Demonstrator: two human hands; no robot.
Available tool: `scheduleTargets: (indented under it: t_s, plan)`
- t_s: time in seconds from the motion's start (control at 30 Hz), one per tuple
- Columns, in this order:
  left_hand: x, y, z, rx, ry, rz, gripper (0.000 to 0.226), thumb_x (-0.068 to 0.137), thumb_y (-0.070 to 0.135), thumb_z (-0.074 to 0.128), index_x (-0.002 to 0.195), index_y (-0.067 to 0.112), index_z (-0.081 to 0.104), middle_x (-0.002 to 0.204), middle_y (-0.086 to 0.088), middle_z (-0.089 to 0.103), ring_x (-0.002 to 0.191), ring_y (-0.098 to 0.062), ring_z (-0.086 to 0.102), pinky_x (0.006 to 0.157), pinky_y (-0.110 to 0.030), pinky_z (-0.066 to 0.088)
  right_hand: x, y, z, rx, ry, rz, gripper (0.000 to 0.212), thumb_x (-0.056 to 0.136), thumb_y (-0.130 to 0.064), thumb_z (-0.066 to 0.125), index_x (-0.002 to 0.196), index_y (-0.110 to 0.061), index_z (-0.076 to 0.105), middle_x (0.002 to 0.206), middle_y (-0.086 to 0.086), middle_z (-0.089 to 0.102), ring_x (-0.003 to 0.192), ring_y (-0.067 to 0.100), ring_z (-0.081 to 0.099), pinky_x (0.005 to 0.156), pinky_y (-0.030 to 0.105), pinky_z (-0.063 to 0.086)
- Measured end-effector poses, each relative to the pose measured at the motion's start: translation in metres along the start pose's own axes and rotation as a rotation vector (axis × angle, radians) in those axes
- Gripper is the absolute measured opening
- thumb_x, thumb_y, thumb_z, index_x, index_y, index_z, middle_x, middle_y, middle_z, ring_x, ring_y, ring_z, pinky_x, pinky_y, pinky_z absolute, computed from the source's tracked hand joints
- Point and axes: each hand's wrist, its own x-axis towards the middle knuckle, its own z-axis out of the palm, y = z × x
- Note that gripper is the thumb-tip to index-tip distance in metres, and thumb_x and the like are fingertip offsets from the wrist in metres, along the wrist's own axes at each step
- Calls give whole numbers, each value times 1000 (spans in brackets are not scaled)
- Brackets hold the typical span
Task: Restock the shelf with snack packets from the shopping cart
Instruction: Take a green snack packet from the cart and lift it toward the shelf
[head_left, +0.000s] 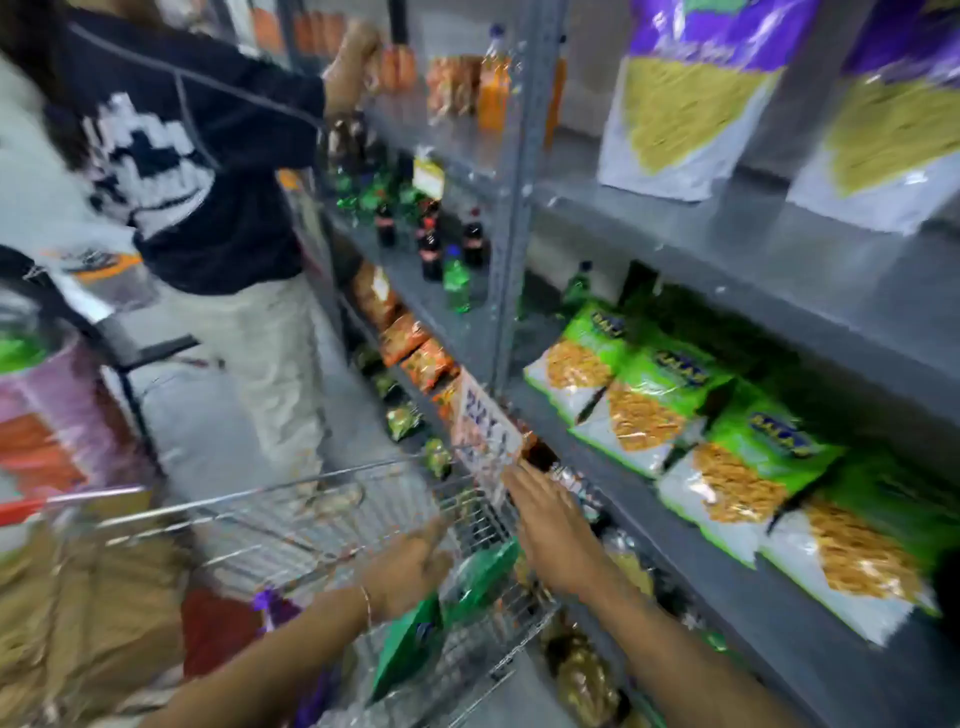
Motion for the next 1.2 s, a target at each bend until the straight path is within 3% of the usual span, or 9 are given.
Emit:
scheduleTargets:
  t_s: [0.17,0.37,0.5,0.6,0.73,0.93,1.03,1.1,1.2]
  plan:
    - [-11,-26,67,-119,-223,-159,56,94,35,42,146,18,31,135,-20,57,122,-33,54,99,-29,38,18,16,76,-134,-487,-32,63,90,-7,55,149,-21,38,162,3,29,151,21,20,122,47,2]
    - [7,-46,99,-321,-135,-273,77,88,17,59,151,14,15,152,-8,40,138,-23,41,105,-18,30,34,12,102,-272,-535,-22,21,84,-5,62,100,-17,71,107,6,73,111,24,64,119,51,9]
    - [19,-63,95,-499,-92,-325,87,65,45,78,140,28,37,140,-6,55,123,-23,57,107,-35,45,34,13,101,-135,-326,0,28,79,1,64,95,-19,73,93,1,76,98,20,67,118,53,23]
    - [15,-59,72,-627,-6,-333,67,55,31,90,115,28,59,120,-6,71,106,-19,69,99,-43,53,33,9,63,83,-36,37,32,74,7,67,89,-20,74,85,-3,74,93,15,62,112,43,28]
    - [13,-6,30,-689,28,-190,56,55,7,92,97,28,62,84,30,75,81,16,66,75,-4,52,31,2,-25,204,216,-6,31,76,5,65,91,-21,71,90,-5,73,95,12,58,100,42,32]
    - [15,115,-53,-822,164,286,73,40,-7,89,104,16,64,83,22,78,80,4,73,71,-13,59,0,-25,-213,119,721,3,19,88,-21,66,104,-31,66,112,-14,69,115,11,59,105,47,29]
    - [9,190,-102,-752,220,533,78,43,-17,88,108,22,69,96,17,78,91,-1,73,77,-17,58,-57,-32,-290,161,975,118,66,86,-45,66,144,-30,38,151,-15,40,143,4,31,116,35,23]
    - [3,243,-132,-705,178,715,81,39,16,98,114,17,67,107,1,77,102,-18,72,87,-38,59,-103,-35,-319,402,1028,155,97,74,-60,72,150,-45,14,158,-25,25,146,-4,21,115,23,23]
    - [2,322,-142,-800,114,898,67,26,20,95,90,22,75,86,10,80,81,-4,75,68,-17,58,-159,-31,-334,643,914,232,116,49,-64,86,140,-67,14,146,-34,42,136,-12,36,110,24,38]
